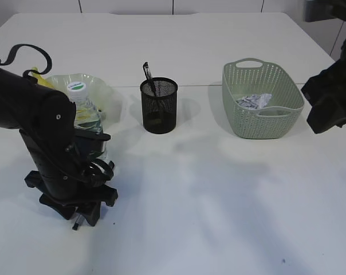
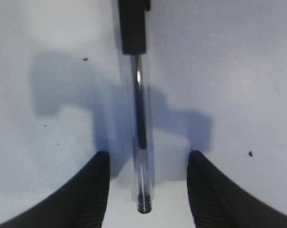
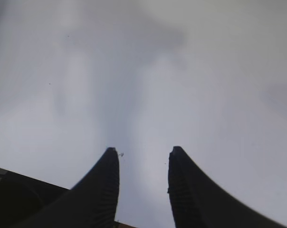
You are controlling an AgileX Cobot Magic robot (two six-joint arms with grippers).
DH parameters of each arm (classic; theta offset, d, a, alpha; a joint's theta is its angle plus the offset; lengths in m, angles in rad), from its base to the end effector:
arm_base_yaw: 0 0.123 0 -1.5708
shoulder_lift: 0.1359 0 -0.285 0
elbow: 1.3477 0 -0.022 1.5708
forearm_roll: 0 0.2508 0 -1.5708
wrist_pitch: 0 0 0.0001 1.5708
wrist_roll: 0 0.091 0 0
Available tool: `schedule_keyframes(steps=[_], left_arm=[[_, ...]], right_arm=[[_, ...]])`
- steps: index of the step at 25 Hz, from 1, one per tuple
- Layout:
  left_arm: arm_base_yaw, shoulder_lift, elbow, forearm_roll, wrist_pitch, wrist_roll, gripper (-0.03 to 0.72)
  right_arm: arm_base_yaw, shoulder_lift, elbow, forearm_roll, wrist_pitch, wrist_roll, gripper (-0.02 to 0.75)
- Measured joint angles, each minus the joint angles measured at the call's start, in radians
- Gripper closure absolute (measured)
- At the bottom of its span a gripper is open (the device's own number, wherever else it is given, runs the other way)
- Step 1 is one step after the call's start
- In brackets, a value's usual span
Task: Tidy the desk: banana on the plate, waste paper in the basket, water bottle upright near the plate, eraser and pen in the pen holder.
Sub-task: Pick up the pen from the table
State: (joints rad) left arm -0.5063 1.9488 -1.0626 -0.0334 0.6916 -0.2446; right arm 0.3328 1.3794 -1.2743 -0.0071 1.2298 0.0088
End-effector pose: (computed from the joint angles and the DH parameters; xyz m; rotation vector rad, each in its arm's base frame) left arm 0.2946 -0.1656 0.1161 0.3632 3.0527 -0.0772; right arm 0.2498 0.0857 0.3387 -0.4568 2.7840 0.0683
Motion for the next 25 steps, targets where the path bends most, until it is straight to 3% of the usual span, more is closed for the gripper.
schedule_keyframes(steps=[9,12,19,25], left_arm=[[0.0,0.0,0.0,0.033,0.006,-0.038,0.324],[0.0,0.0,0.0,0.033,0.01,-0.038,0.394],[0.0,0.002,0.0,0.043,0.018,-0.038,0.641],[0.0,0.002,0.0,0.043,0.02,-0.038,0.656]], right_arm=[[0.0,0.0,0.0,0.0,-0.002,0.0,0.472],[0.0,0.0,0.0,0.0,-0.002,0.0,0.472],[0.0,0.0,0.0,0.0,-0.002,0.0,0.472],[0.0,0.0,0.0,-0.006,-0.002,0.0,0.472]])
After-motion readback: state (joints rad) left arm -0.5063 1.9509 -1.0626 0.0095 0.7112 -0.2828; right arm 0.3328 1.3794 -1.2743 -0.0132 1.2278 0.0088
